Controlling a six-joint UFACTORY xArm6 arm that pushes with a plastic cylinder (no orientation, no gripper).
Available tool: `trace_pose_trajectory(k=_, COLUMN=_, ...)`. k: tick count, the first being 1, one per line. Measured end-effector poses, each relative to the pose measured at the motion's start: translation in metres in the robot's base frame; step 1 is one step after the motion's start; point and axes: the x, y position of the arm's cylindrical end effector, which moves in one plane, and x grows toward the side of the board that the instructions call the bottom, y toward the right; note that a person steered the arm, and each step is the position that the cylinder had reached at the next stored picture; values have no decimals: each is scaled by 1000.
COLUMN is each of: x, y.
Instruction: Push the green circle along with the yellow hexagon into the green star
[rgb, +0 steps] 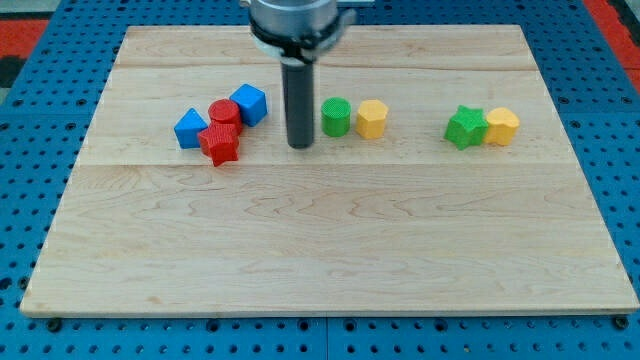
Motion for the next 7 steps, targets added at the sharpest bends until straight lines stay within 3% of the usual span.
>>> trace_pose_trajectory(k=1, x=-27, y=2)
trace_pose_trajectory(k=2, x=-21, y=92)
trace_pose_trajectory(k=5, x=25, y=111)
trace_pose_trajectory(k=7, x=86, y=117)
